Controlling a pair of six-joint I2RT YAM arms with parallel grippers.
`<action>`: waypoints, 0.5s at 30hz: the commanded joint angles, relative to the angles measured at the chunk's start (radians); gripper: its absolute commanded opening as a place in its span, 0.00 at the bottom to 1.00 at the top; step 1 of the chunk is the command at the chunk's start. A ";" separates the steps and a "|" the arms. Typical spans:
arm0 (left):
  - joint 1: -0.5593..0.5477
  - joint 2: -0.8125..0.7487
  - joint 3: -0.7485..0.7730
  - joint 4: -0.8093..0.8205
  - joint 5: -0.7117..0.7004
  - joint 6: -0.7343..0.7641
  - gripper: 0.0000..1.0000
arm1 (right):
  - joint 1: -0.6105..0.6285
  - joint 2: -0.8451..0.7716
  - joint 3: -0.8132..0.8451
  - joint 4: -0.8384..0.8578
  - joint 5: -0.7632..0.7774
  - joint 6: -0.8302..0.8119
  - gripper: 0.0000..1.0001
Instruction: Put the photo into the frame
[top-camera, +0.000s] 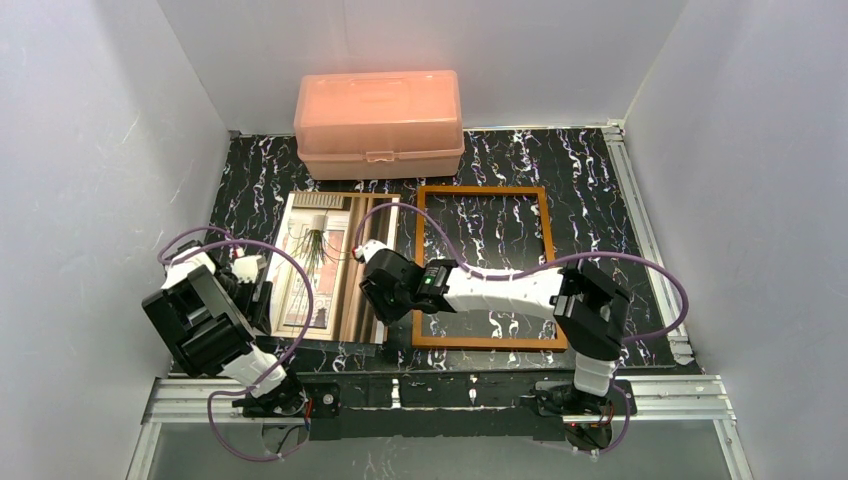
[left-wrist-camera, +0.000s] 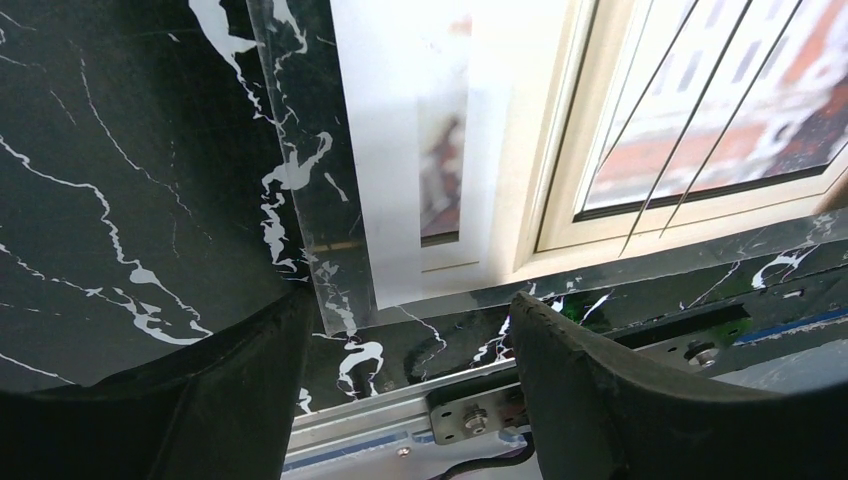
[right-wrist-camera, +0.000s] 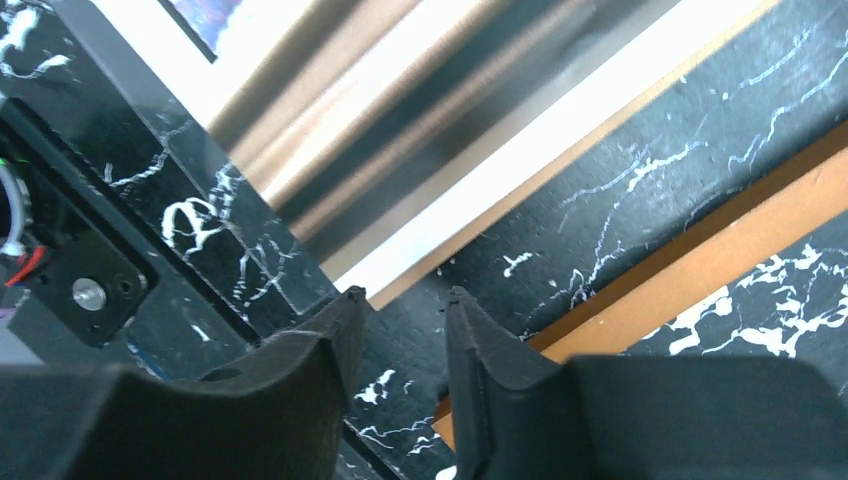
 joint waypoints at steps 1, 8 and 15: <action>0.015 0.013 0.017 -0.010 0.050 0.009 0.71 | 0.015 0.020 0.097 -0.008 -0.014 -0.055 0.40; 0.028 0.018 0.005 -0.003 0.058 0.013 0.71 | 0.021 0.064 0.074 0.069 -0.104 -0.053 0.27; 0.028 0.016 0.011 -0.028 0.115 -0.004 0.70 | 0.020 0.088 0.009 0.162 -0.176 -0.036 0.20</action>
